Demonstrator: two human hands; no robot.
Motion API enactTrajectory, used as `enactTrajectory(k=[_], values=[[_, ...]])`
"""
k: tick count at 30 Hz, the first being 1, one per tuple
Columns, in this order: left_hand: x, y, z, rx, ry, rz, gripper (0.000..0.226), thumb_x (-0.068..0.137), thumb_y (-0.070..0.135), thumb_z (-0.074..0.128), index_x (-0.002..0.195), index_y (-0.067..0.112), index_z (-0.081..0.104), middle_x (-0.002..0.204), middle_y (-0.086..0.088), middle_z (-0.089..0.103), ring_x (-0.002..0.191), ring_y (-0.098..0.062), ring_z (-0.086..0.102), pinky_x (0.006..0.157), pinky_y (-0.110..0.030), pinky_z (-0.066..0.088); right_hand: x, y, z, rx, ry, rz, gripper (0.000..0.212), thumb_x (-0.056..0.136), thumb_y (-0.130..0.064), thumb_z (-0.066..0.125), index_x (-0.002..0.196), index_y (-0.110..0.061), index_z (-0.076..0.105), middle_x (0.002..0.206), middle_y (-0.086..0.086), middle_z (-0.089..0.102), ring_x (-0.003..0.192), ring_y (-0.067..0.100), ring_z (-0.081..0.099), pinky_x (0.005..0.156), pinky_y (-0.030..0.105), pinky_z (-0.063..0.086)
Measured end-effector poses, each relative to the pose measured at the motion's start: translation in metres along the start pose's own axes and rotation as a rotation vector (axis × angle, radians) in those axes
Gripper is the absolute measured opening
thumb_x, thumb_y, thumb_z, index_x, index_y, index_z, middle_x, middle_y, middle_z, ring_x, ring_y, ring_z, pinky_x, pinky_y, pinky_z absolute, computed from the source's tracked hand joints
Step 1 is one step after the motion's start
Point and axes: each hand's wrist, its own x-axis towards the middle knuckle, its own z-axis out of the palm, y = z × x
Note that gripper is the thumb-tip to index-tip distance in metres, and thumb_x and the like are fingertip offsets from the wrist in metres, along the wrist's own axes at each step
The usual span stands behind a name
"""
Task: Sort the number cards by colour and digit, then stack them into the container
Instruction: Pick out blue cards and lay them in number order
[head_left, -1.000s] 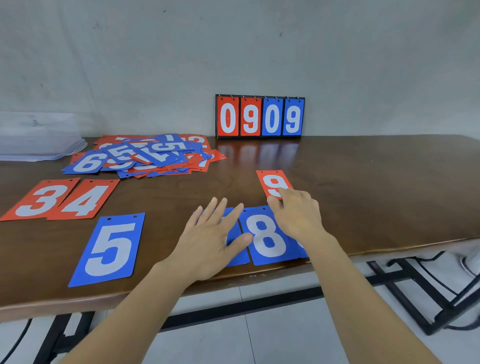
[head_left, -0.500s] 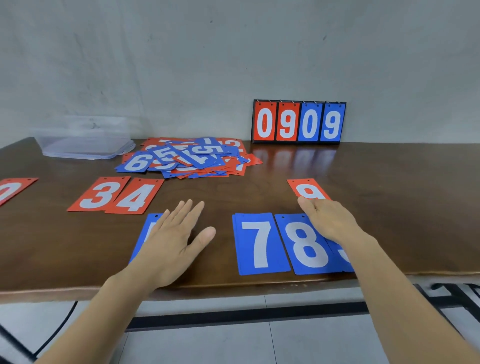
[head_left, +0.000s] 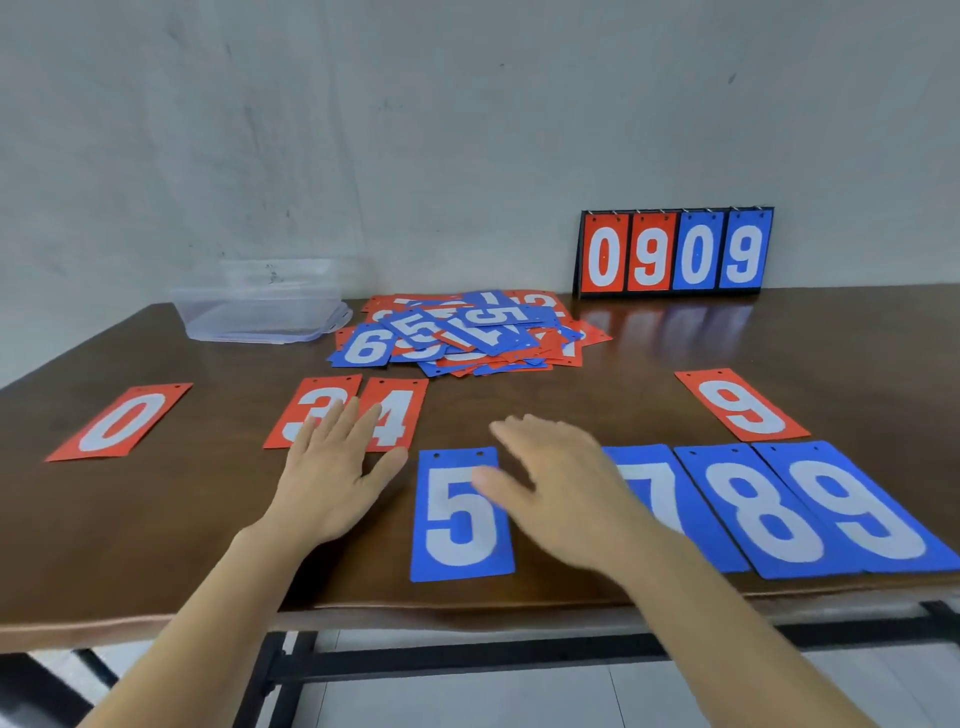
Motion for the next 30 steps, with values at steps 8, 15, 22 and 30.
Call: enactTrajectory(k=[8,15,22,30], values=[[0.016,-0.021,0.0,0.142,-0.238,-0.015,0.081,0.076,0.079,0.0,0.151,0.047,-0.003,0.163,0.002,-0.009,0.149,-0.025,-0.011,0.119,-0.053,-0.003,-0.001,-0.018,0.064,-0.103,-0.192,0.035,0.082,0.082,-0.071,0.001,0.154,-0.032,0.01,0.162,-0.001,-0.007,0.148,0.018,-0.016,0.115,0.029,-0.009],[-0.02,-0.008,0.003,0.182,-0.188,-0.017,0.083,0.074,0.078,-0.005,0.15,0.046,-0.009,0.163,0.002,-0.008,0.149,-0.027,-0.01,0.119,-0.053,0.001,-0.023,-0.02,0.063,-0.093,-0.171,0.069,0.092,0.071,-0.071,-0.008,0.154,-0.034,0.008,0.162,-0.006,-0.009,0.147,0.013,-0.019,0.113,0.026,-0.013],[-0.016,-0.005,0.002,0.198,-0.2,-0.045,0.084,0.071,0.079,-0.006,0.149,0.049,-0.01,0.163,0.0,-0.009,0.149,-0.03,-0.012,0.116,-0.057,-0.004,-0.032,-0.008,0.051,0.1,-0.045,0.141,0.06,0.097,-0.059,0.026,0.152,-0.035,0.02,0.162,-0.012,0.002,0.146,0.002,-0.011,0.116,0.022,-0.006],[-0.023,0.009,0.007,0.233,-0.116,0.047,0.073,0.083,0.07,-0.006,0.151,0.045,-0.005,0.163,0.001,-0.011,0.148,-0.025,-0.018,0.115,-0.054,-0.013,-0.066,0.03,0.047,-0.21,0.022,0.543,0.098,0.078,-0.071,-0.022,0.154,-0.017,0.009,0.163,0.005,0.001,0.149,0.023,-0.004,0.119,0.033,0.001]])
